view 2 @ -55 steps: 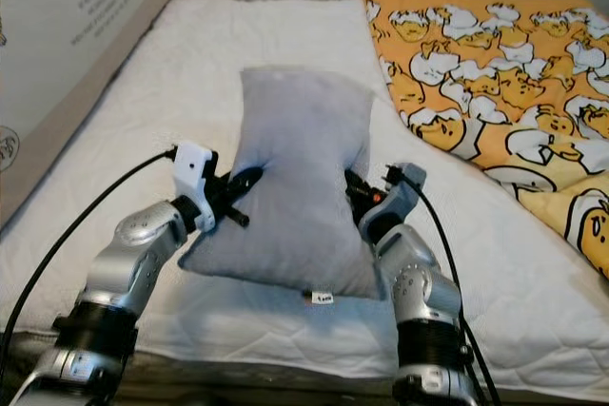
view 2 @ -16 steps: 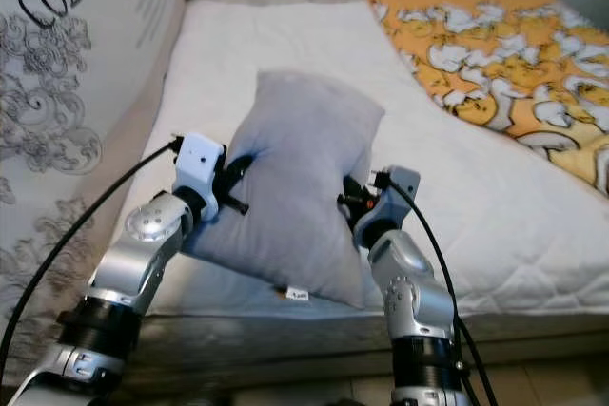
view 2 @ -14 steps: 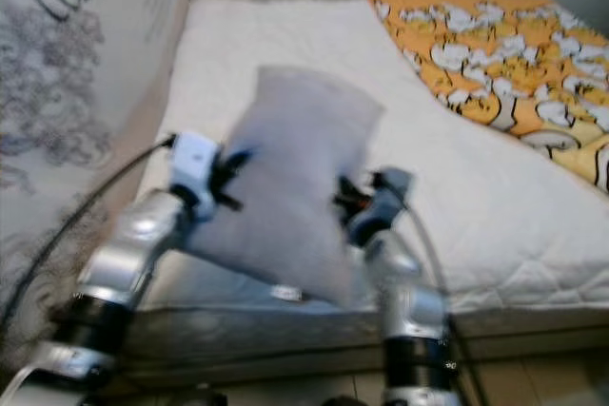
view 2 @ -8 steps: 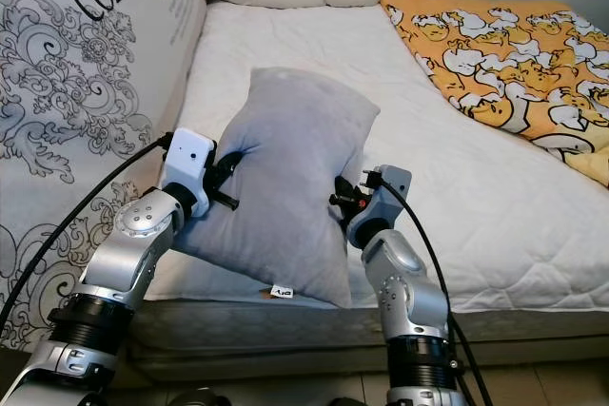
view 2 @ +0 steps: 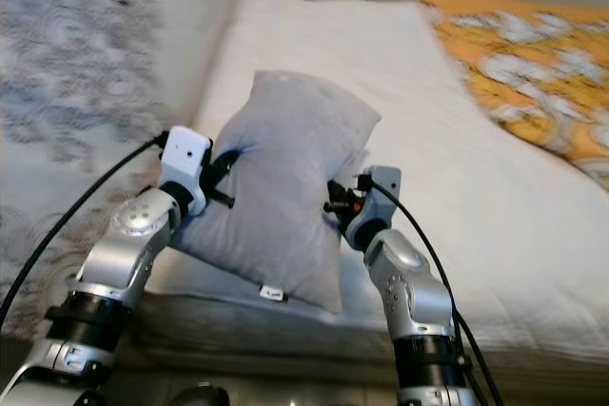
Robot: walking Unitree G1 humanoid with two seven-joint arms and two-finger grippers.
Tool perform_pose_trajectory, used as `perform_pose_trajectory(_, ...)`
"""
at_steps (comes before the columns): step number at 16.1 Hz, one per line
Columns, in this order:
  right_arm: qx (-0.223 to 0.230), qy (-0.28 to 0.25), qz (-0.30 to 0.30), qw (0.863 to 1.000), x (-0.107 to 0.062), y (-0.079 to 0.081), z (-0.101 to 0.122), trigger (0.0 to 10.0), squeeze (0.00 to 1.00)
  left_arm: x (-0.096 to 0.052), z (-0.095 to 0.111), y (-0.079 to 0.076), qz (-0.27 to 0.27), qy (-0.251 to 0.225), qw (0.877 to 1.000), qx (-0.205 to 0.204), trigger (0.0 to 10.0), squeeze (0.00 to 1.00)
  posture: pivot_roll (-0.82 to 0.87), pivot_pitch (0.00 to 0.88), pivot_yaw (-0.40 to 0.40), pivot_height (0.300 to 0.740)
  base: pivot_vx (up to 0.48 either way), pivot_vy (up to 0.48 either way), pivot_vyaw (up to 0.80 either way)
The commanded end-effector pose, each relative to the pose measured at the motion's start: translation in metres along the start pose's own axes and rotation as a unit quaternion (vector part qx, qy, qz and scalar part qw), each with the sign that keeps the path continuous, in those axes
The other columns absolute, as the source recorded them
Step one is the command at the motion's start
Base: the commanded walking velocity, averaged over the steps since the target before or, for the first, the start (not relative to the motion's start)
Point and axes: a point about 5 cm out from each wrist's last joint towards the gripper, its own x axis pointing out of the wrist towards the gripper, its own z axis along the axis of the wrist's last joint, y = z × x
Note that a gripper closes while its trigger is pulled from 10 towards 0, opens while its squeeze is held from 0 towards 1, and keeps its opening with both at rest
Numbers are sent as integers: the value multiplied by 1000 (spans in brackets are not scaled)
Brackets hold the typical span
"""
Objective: Clean up the room
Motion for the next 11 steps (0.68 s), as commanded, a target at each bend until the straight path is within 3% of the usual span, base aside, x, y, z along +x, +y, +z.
perform_pose_trajectory(1,-4,-3,19,1000,0,6,4,10000,0,2,12,6,12,-20,1000,2,10000,0,42,0,-12,740,390,0,800)
perform_pose_trajectory(3,5,-1,11,1000,-3,2,2,10000,0,2,11,9,17,-16,1000,14,10000,0,34,0,2,740,368,0,0)
perform_pose_trajectory(8,18,1,-15,1000,-8,-3,-3,10000,0,5,10,15,3,-10,998,56,10000,0,16,0,27,740,0,0,0)
perform_pose_trajectory(9,19,3,-22,1000,-9,-5,-5,10000,39,6,10,17,1,-10,998,65,10000,0,16,0,32,740,0,0,0)
perform_pose_trajectory(10,19,2,-32,999,-9,-7,-6,10000,941,8,11,19,-1,-7,997,80,10000,0,15,0,36,740,0,0,0)
perform_pose_trajectory(11,22,-1,-41,999,-10,-9,-6,10000,1000,10,10,20,-6,-3,996,93,10000,0,11,0,40,740,0,0,0)
